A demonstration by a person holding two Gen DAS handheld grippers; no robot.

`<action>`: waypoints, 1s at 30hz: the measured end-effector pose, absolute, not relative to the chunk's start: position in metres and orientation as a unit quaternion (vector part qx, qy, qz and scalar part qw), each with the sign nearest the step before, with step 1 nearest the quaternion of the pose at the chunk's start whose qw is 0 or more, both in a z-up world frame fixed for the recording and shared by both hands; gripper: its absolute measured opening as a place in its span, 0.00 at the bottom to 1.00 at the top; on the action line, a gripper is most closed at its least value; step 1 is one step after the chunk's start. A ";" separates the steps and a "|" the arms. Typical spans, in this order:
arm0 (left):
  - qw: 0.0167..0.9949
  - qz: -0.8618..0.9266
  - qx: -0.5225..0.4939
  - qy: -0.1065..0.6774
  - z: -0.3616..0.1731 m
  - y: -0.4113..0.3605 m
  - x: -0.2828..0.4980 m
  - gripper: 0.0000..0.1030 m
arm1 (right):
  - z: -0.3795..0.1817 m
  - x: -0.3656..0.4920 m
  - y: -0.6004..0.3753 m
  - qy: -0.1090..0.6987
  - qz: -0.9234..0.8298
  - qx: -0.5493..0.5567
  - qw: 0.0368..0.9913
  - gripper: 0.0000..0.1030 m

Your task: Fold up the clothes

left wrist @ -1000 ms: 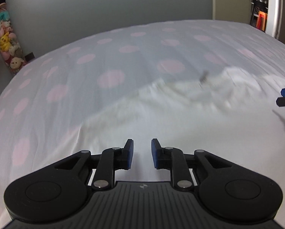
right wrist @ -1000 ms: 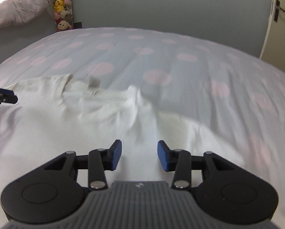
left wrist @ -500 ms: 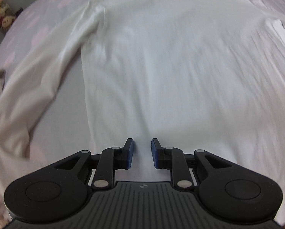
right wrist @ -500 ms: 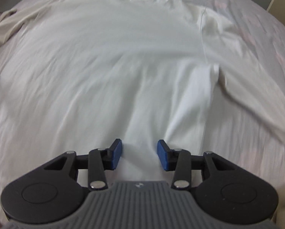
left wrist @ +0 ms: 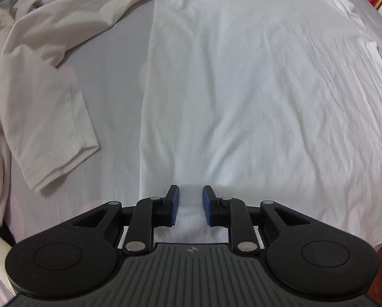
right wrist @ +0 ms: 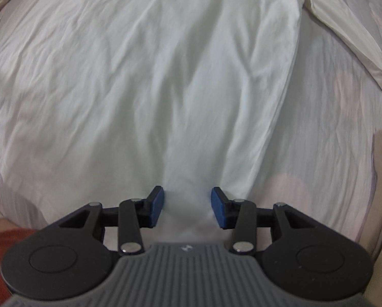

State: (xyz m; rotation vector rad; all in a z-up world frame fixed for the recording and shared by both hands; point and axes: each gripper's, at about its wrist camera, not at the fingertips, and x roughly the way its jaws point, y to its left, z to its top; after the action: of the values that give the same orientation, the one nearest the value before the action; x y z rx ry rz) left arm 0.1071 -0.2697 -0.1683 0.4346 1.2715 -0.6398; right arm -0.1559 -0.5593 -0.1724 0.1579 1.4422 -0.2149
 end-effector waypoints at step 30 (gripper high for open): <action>0.690 -0.250 0.129 0.667 -0.169 -0.208 0.128 0.38 | -0.166 -0.234 -0.616 0.628 -0.221 0.326 0.671 0.50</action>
State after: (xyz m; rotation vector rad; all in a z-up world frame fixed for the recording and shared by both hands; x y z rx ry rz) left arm 0.1277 -0.2081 -0.1688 0.2876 1.4929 -0.5586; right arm -0.2343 -0.6159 -0.1656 0.7342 1.4147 -0.4982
